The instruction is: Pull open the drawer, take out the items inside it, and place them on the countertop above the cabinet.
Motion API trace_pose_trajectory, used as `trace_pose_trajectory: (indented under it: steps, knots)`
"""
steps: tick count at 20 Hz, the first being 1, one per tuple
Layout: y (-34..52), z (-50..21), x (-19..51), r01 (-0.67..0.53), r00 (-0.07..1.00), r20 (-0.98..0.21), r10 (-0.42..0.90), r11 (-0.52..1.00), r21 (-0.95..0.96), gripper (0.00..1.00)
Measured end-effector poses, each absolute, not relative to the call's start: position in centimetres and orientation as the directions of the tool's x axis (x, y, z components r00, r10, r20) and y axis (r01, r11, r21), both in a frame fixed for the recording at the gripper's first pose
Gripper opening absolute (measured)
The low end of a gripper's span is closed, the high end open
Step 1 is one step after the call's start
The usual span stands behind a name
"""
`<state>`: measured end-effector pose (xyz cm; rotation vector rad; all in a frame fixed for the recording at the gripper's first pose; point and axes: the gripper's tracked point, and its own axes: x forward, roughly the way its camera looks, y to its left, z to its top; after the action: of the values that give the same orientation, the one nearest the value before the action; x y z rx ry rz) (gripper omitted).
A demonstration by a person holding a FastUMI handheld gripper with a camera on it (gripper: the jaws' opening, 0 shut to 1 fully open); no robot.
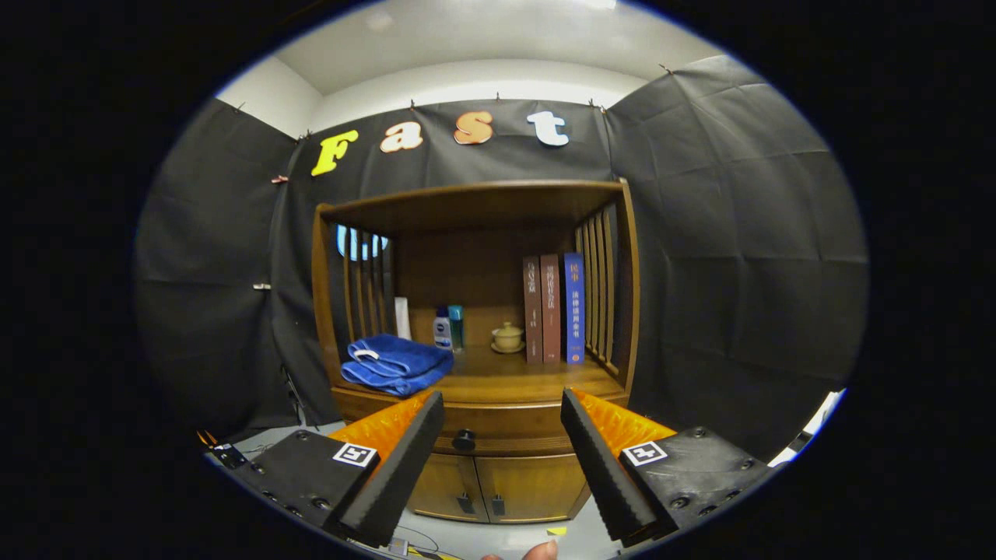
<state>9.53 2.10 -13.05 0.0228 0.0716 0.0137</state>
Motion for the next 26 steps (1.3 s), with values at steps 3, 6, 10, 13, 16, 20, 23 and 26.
trace_pose_trajectory:
  steps: [3,6,10,13,16,20,23,26]
  knots:
    - [2.6,-17.4,12.9,-0.017,0.990,-0.141,0.021,0.999,0.030,0.99]
    - [4.3,-20.5,15.9,-0.042,0.983,-0.177,0.053,0.997,0.065,0.99]
    - [7.1,-25.5,19.2,-0.061,0.967,-0.241,0.076,0.996,0.072,0.99]
    - [8.2,-29.2,21.6,-0.052,0.950,-0.305,0.068,0.997,0.062,0.99]
    - [9.0,-31.8,23.7,-0.044,0.938,-0.342,0.062,0.997,0.060,0.97]
    - [9.3,-34.3,25.6,-0.023,0.922,-0.386,0.045,0.998,0.063,0.72]
    - [9.6,-34.8,25.6,-0.017,0.915,-0.401,0.048,0.997,0.080,0.59]
    - [9.6,-34.9,26.0,-0.002,0.919,-0.392,0.030,0.997,0.072,0.54]
